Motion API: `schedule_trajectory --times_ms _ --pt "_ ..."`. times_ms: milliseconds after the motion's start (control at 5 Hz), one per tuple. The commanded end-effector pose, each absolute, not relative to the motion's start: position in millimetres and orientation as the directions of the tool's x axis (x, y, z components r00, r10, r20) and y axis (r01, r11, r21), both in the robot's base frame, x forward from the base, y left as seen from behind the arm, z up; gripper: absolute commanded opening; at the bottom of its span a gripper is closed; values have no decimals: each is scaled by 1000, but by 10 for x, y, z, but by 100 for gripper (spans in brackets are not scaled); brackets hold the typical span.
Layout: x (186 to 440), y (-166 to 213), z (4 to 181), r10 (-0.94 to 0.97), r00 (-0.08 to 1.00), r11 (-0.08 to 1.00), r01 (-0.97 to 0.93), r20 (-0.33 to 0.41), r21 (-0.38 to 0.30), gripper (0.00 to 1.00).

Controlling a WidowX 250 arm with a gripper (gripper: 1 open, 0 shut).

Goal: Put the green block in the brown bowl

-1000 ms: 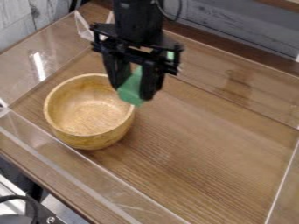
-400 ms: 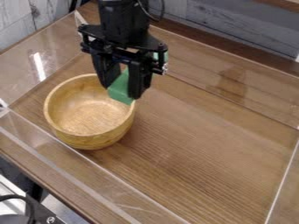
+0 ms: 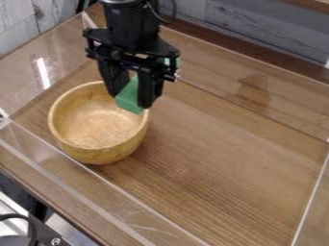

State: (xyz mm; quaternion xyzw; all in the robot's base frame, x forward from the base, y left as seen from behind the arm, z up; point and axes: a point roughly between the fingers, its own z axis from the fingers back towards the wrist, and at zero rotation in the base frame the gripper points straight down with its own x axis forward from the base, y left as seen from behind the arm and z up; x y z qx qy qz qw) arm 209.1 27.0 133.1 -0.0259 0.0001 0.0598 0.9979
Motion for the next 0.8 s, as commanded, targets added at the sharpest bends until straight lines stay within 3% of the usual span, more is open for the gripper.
schedule_trajectory --times_ms 0,600 --pt "2118 320 1369 123 992 991 -122 25 -49 0" --pt "2125 559 1256 118 993 993 -118 25 -14 0"
